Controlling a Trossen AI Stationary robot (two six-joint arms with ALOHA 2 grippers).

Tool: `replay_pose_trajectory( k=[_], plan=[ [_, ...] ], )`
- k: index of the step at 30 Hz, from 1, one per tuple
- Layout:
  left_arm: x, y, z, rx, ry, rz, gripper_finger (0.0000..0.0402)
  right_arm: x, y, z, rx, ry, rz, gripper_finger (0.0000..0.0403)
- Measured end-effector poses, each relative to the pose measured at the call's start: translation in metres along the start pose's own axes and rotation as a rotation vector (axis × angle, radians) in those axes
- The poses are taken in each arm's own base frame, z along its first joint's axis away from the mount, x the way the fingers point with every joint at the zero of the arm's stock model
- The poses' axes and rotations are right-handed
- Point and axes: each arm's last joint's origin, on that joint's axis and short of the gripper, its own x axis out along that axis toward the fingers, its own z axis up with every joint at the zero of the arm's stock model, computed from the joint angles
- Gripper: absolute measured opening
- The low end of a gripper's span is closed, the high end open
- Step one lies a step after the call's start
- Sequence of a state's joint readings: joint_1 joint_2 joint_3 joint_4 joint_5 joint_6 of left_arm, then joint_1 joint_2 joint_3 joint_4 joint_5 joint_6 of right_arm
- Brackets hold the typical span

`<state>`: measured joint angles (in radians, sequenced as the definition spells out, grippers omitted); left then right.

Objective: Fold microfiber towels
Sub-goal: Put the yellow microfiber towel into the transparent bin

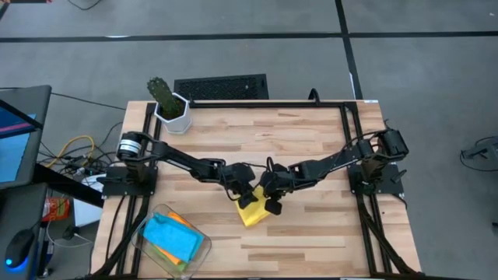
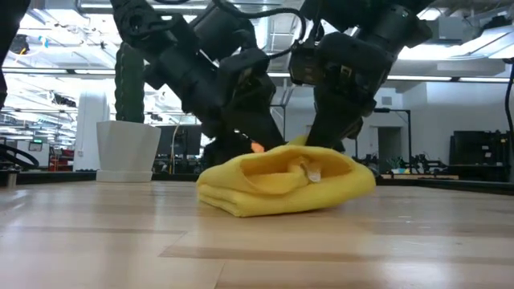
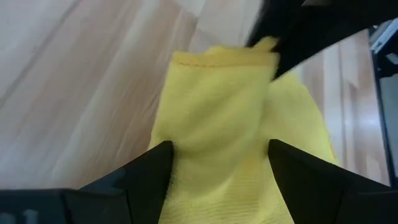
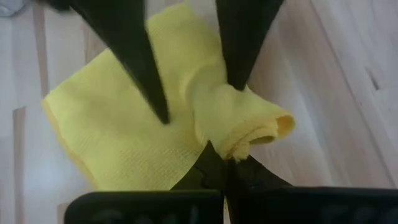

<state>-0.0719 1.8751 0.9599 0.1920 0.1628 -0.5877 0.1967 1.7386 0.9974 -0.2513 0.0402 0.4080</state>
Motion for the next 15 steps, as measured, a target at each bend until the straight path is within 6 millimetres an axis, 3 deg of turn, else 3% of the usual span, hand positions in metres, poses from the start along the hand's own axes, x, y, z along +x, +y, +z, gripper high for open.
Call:
replay_pose_trajectory(
  k=[5, 11, 15],
  plan=[
    [0.002, 0.004, -0.005, -0.017, 0.045, 0.023, 0.0261, 0.0, 0.006, -0.003, -0.031, 0.014, 0.022, 0.0015],
    [-0.011, -0.003, 0.006, 0.015, -0.013, 0.013, 0.0261, -0.001, 0.02, -0.009, -0.121, 0.016, 0.042, 0.0015],
    [-0.004, -0.001, 0.0, 0.04, 0.044, -0.039, 0.0261, -0.001, 0.021, -0.009, -0.128, 0.004, 0.031, 0.0015]
  ],
)
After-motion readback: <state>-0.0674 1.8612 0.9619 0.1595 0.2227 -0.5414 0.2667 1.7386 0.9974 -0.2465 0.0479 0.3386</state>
